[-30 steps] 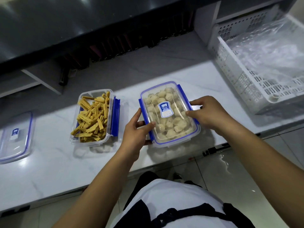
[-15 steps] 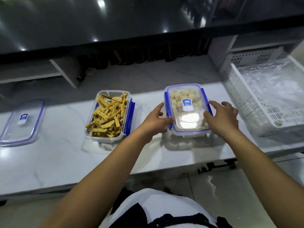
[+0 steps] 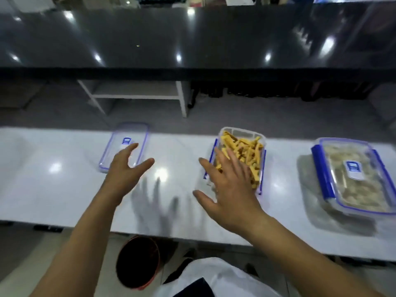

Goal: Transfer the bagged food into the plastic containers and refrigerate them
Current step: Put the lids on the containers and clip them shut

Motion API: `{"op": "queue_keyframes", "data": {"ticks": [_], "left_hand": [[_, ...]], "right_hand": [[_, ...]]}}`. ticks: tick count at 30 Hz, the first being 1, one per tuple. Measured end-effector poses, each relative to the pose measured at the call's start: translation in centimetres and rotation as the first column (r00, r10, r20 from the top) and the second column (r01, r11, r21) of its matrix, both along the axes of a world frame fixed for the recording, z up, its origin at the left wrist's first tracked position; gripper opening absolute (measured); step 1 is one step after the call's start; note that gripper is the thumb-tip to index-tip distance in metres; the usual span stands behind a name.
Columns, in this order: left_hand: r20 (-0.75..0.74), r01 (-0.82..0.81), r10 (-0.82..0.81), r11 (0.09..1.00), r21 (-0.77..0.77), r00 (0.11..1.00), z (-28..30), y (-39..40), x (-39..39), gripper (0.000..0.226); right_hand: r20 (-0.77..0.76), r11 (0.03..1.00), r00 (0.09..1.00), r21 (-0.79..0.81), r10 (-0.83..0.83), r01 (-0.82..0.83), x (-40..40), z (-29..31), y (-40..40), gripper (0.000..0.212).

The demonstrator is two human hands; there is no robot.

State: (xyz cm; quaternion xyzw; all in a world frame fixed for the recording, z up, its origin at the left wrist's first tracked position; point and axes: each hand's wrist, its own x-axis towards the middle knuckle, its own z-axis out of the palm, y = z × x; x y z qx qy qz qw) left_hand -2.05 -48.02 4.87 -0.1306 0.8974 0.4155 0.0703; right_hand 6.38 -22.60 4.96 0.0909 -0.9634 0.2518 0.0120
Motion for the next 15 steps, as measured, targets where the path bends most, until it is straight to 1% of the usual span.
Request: {"op": "queue_keyframes", "data": {"ticks": [1, 2, 3, 5, 7, 9, 12, 15], "left_hand": [[0.008, -0.033, 0.035, 0.98, -0.194, 0.999, -1.7, -2.1, -1.3, 0.08], [0.048, -0.025, 0.043, 0.945, -0.326, 0.998, -3.2, -3.6, -2.3, 0.094], [0.11, 0.002, 0.046, 0.916, -0.4, 0.993, -4.5, -4.8, -3.3, 0.104], [0.195, 0.059, 0.032, 0.896, -0.44, 0.98, -6.5, -6.2, -5.0, 0.118], [0.227, 0.098, 0.009, 0.885, -0.454, 0.974, -7.6, -6.9, -6.5, 0.124], [0.238, 0.118, -0.006, 0.878, -0.463, 0.971, -8.4, -7.4, -7.8, 0.128], [0.245, 0.146, -0.031, 0.87, -0.47, 0.969, -9.3, -7.7, -8.9, 0.126], [0.271, 0.222, -0.083, 0.813, -0.539, 0.959, -9.2, -8.1, -9.6, 0.122]], "right_hand": [[0.015, 0.998, 0.999, 0.038, 0.049, -0.049, -0.5, -0.7, -2.0, 0.07], [0.028, 0.993, 0.996, 0.076, 0.088, -0.09, -1.0, -1.5, -3.7, 0.069], [0.047, 0.986, 0.992, 0.112, 0.118, -0.123, -1.6, -2.5, -5.3, 0.068], [0.129, 0.971, 0.98, 0.168, 0.151, -0.171, -2.8, -4.8, -7.9, 0.067], [0.198, 0.957, 0.968, 0.216, 0.153, -0.195, -3.4, -7.5, -9.3, 0.069], [0.244, 0.952, 0.962, 0.243, 0.126, -0.186, -3.2, -10.0, -9.5, 0.068], [0.213, 0.953, 0.974, 0.27, 0.081, -0.139, -2.3, -12.3, -9.2, 0.064], [0.182, 0.951, 0.981, 0.285, 0.068, -0.119, -2.4, -12.5, -9.2, 0.065]]}}
